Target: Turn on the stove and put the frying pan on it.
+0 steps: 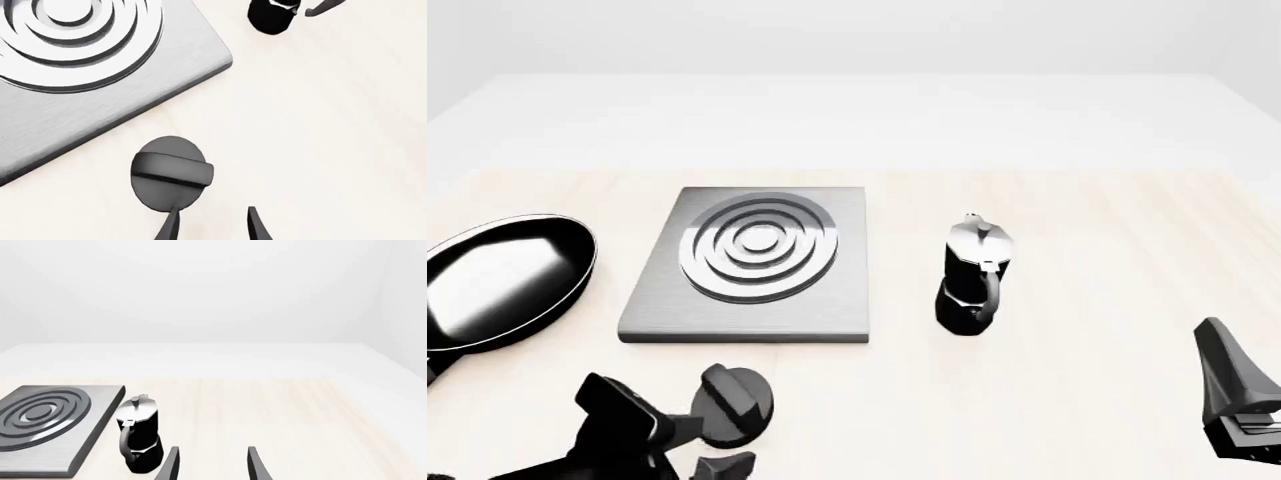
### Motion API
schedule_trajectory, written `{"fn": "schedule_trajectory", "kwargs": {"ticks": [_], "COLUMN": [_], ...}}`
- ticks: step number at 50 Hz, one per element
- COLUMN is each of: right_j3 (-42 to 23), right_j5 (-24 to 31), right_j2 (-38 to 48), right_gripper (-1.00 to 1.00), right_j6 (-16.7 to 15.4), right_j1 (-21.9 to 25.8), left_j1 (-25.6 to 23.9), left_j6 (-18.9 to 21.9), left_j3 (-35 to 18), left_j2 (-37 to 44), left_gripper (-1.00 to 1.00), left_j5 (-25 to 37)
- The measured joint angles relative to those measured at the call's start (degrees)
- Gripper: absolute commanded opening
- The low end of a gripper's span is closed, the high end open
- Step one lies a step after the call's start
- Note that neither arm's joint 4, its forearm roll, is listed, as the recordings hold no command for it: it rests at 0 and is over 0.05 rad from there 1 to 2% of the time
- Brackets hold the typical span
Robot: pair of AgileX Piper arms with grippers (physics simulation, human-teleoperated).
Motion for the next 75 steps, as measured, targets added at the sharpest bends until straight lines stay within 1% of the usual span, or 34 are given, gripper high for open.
{"fn": "schedule_trajectory", "kwargs": {"ticks": [4,10,14,18,24,29,37,40,46,55,60,69,75], "right_j3": [0.0,0.0,0.0,0.0,0.0,0.0,0.0,0.0,0.0,0.0,0.0,0.0,0.0], "right_j5": [0.0,0.0,0.0,0.0,0.0,0.0,0.0,0.0,0.0,0.0,0.0,0.0,0.0], "right_j2": [0.0,0.0,0.0,0.0,0.0,0.0,0.0,0.0,0.0,0.0,0.0,0.0,0.0], "right_gripper": [1.00,1.00,1.00,1.00,1.00,1.00,1.00,1.00,1.00,1.00,1.00,1.00,1.00], "right_j6": [0.0,0.0,0.0,0.0,0.0,0.0,0.0,0.0,0.0,0.0,0.0,0.0,0.0], "right_j1": [0.0,0.0,0.0,0.0,0.0,0.0,0.0,0.0,0.0,0.0,0.0,0.0,0.0], "left_j1": [3.2,8.7,12.4,16.1,21.6,25.8,30.1,31.6,35.1,41.1,44.9,51.2,55.4], "left_j6": [2.8,7.6,10.8,13.9,18.5,22.2,27.6,29.8,32.8,35.3,35.5,37.7,38.6], "left_j3": [-1.5,-5.3,-7.7,-9.9,-13.5,-17.4,-24.9,-26.7,-29.3,-32.6,-34.9,-39.3,-41.4], "left_j2": [-9.0,-21.5,-27.5,-32.4,-38.0,-41.0,-43.6,-44.4,-47.0,-56.4,-60.1,-63.5,-63.9], "left_gripper": [1.00,1.00,1.00,1.00,1.00,1.00,1.00,1.00,1.00,1.00,1.00,1.00,1.00], "left_j5": [9.4,22.6,28.8,33.3,37.7,40.7,45.6,46.4,48.3,53.8,57.5,64.8,68.0]}}
